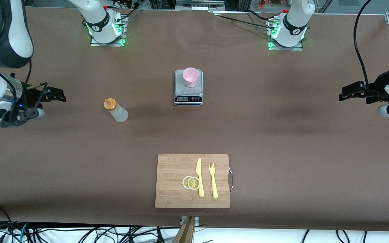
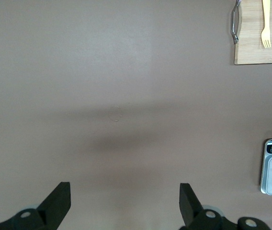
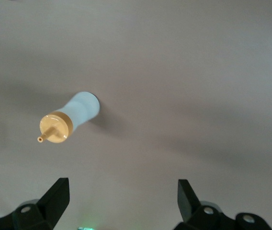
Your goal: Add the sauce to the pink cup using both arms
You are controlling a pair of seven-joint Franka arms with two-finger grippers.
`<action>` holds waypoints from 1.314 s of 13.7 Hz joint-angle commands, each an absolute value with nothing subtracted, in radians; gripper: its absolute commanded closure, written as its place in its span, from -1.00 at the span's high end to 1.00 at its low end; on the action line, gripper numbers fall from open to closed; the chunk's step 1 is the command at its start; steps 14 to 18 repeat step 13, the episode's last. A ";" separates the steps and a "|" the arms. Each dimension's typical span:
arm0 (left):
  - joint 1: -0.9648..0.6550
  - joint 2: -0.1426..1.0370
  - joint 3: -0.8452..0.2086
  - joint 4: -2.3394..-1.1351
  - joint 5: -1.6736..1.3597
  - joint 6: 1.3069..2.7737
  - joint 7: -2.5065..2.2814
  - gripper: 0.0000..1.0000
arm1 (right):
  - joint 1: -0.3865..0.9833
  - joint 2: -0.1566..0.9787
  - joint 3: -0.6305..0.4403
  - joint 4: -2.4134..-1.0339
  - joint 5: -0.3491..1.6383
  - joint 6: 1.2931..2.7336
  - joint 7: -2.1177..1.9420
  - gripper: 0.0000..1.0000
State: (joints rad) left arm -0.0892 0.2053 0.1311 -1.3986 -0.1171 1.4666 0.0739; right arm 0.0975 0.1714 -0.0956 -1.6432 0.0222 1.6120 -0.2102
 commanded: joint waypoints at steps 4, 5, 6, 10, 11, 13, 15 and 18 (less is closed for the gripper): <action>-0.095 0.218 0.137 -1.367 -0.104 1.443 0.097 1.00 | 0.054 0.060 -0.061 -1.591 -0.040 1.470 -0.018 1.00; -0.095 0.218 0.137 -1.367 -0.104 1.443 0.097 1.00 | 0.054 0.060 -0.075 -1.582 -0.035 1.470 -0.020 1.00; -0.095 0.218 0.135 -1.365 -0.103 1.443 0.097 1.00 | 0.055 0.060 -0.080 -1.574 -0.029 1.470 -0.020 1.00; -0.095 0.218 0.133 -1.365 -0.101 1.443 0.098 1.00 | 0.064 0.063 -0.107 -1.569 -0.025 1.471 -0.005 1.00; -0.097 0.218 0.133 -1.365 -0.101 1.443 0.098 1.00 | 0.066 0.063 -0.109 -1.569 -0.025 1.474 -0.005 1.00; -0.097 0.218 0.133 -1.365 -0.101 1.443 0.098 1.00 | 0.069 0.063 -0.109 -1.569 -0.025 1.483 -0.005 1.00; -0.097 0.218 0.133 -1.365 -0.101 1.443 0.098 1.00 | 0.069 0.063 -0.109 -1.569 -0.025 1.483 -0.005 1.00; -0.097 0.218 0.133 -1.365 -0.101 1.443 0.098 1.00 | 0.069 0.063 -0.109 -1.569 -0.025 1.483 -0.005 1.00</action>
